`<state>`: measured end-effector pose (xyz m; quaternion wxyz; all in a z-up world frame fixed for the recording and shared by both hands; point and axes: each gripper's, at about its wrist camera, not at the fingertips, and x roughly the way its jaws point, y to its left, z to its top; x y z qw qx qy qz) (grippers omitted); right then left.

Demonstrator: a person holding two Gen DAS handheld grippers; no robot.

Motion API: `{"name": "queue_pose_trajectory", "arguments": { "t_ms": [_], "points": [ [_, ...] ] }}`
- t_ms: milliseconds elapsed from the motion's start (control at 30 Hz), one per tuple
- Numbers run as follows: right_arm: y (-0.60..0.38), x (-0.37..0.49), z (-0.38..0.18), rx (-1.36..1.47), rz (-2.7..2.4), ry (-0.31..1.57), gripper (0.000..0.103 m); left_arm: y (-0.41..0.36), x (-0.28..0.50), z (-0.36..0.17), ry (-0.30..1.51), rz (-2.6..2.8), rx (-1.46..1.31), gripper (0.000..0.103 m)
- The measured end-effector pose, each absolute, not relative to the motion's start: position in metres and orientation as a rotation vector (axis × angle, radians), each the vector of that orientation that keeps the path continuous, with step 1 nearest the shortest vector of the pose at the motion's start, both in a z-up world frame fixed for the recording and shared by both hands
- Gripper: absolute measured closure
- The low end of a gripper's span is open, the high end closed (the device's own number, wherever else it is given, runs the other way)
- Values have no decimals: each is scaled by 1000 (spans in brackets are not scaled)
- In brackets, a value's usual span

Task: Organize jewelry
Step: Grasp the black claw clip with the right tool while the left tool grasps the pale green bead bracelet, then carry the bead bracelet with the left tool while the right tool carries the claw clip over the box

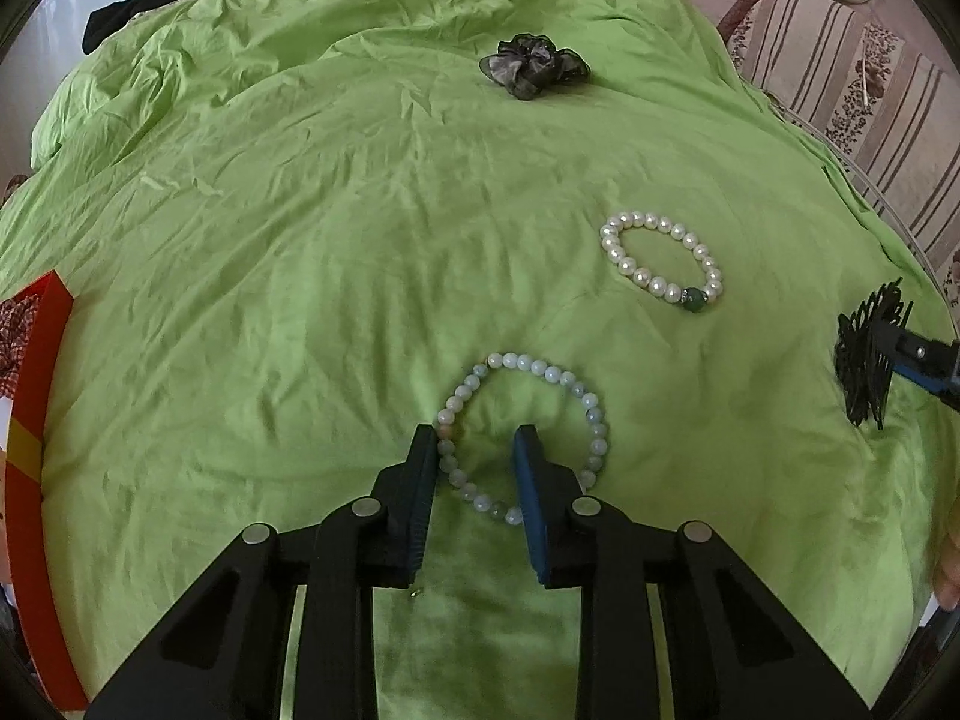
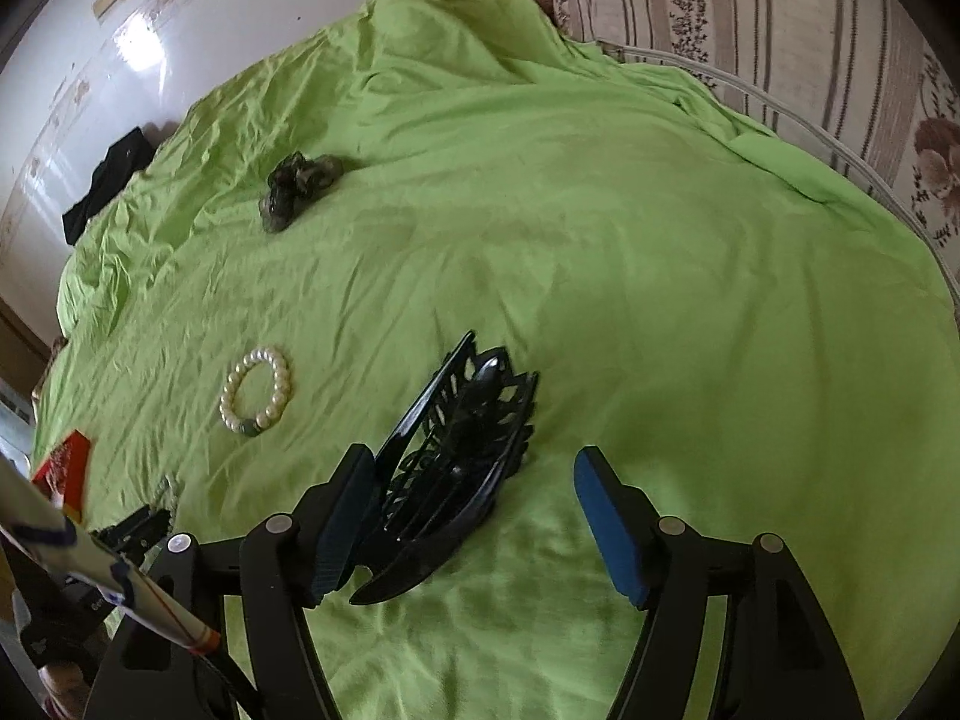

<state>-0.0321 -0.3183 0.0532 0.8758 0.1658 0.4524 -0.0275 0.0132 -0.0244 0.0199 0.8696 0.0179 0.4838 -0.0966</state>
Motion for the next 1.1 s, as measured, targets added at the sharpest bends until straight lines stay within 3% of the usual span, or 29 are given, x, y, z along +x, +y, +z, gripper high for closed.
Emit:
{"name": "queue_pose_trajectory", "arguments": {
  "t_ms": [167,200,233,267,333,433,700,1100],
  "points": [
    [-315,-30,51,338,-58,946,36,-27,18,20,1008,-200,19,78],
    [-314,-30,52,335,-51,942,41,-29,17,20,1004,-200,27,80],
    [-312,-29,53,333,-44,941,49,-30,15,21,999,-209,36,92],
    [-310,-29,54,329,-33,938,55,-31,13,21,999,-213,42,98],
    [-305,-30,57,315,-20,923,80,-30,10,22,993,-209,41,98],
    [-299,-31,64,298,-13,896,89,-27,4,27,987,-210,11,98],
    [-300,-39,78,332,-6,833,98,-21,-22,53,926,-256,-38,98],
    [-333,-54,98,459,-17,744,98,16,-53,76,887,-248,-144,98]
  ]
}}
